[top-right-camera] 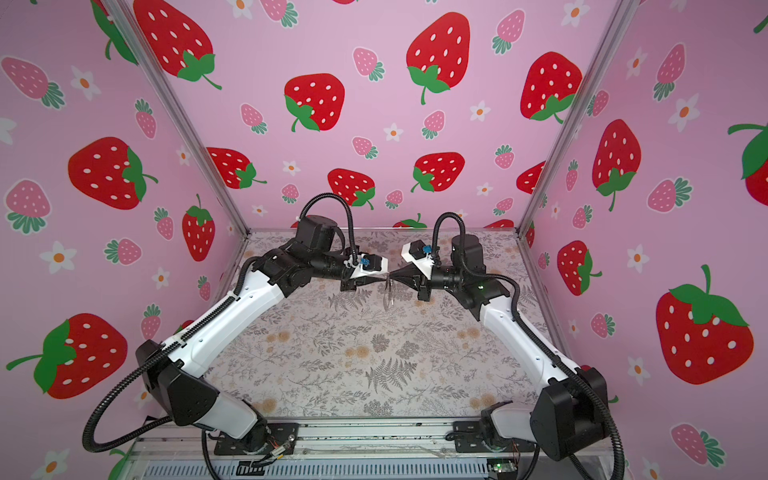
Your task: Put the keys on the keyring
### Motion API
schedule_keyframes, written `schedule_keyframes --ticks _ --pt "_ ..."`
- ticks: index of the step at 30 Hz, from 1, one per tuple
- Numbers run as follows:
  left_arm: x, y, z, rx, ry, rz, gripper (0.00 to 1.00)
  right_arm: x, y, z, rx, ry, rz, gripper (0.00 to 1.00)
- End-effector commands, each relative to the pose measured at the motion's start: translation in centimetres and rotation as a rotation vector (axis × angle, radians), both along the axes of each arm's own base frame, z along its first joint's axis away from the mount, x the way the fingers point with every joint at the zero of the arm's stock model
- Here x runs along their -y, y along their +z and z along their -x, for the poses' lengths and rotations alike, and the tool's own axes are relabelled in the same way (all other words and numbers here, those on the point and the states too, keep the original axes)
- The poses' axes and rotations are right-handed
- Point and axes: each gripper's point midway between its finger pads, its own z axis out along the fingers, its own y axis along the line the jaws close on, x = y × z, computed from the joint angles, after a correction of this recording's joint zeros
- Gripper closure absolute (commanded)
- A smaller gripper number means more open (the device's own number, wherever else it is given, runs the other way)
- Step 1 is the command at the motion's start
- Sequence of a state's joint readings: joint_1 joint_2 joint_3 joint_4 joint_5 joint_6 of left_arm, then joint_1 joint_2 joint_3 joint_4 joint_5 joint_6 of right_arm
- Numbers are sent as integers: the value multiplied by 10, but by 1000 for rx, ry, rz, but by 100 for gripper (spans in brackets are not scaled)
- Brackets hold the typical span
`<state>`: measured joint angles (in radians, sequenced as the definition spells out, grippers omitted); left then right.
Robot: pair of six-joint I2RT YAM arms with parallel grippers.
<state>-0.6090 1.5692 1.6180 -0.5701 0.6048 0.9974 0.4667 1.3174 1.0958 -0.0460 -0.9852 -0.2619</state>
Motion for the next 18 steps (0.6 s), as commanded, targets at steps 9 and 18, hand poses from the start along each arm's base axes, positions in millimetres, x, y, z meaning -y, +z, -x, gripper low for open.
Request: schedule_keyframes --ticks 9,18 --pt "-4 1 5 19 -19 -82 78 -6 15 9 74 25 -5 100" --pt "-4 1 13 20 -46 -85 100 -8 17 10 90 7 -14 100"
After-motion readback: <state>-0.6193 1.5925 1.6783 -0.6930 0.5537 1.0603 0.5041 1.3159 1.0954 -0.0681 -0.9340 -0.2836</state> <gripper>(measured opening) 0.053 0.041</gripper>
